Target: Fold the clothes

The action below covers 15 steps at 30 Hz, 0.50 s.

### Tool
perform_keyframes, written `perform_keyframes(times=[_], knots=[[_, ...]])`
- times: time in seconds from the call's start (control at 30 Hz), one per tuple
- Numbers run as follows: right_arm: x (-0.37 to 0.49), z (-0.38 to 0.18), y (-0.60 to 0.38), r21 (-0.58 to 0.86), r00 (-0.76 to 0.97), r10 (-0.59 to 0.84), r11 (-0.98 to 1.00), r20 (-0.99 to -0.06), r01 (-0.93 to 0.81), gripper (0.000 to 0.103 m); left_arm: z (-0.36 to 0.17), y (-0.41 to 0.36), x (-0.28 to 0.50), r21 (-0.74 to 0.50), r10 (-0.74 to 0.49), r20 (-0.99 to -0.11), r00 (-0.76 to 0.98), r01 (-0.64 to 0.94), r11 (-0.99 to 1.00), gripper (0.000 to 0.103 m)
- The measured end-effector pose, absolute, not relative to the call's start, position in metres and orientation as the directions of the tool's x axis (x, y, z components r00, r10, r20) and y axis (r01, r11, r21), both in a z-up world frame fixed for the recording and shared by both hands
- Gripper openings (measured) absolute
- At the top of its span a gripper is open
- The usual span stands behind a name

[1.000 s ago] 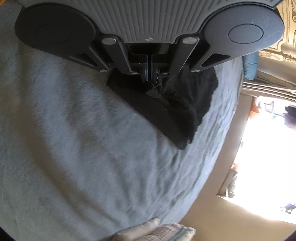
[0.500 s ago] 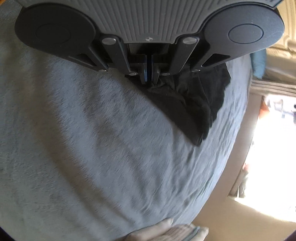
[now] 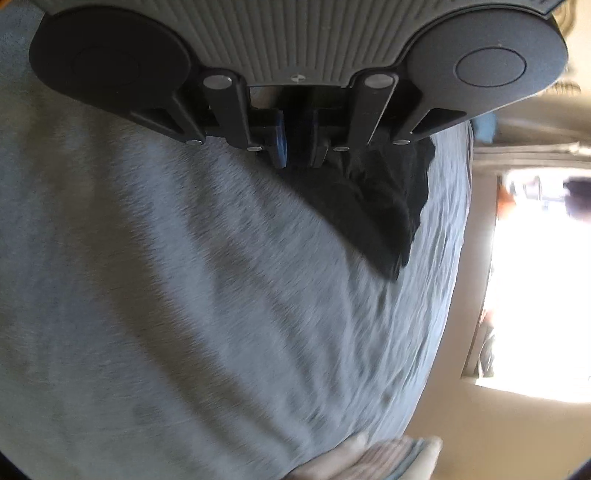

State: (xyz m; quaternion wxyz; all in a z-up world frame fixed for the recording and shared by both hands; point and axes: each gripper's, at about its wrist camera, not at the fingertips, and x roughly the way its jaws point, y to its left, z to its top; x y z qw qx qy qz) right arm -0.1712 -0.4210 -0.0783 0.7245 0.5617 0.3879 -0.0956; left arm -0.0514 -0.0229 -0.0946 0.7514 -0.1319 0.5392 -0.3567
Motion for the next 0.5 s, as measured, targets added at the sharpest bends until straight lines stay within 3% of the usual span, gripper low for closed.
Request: perform_keyframes(times=[0.4, 0.5], knots=[[-0.162, -0.092, -0.414, 0.708, 0.626, 0.33, 0.323, -0.706, 0.628, 0.018, -0.095, -0.015, -0.055, -0.592, -0.679, -0.716, 0.163, 0.373, 0.714, 0.026], [-0.162, -0.096, -0.414, 0.709, 0.633, 0.319, 0.321, -0.705, 0.628, 0.013, -0.096, -0.014, -0.054, -0.601, -0.684, -0.711, 0.163, 0.366, 0.711, 0.025]])
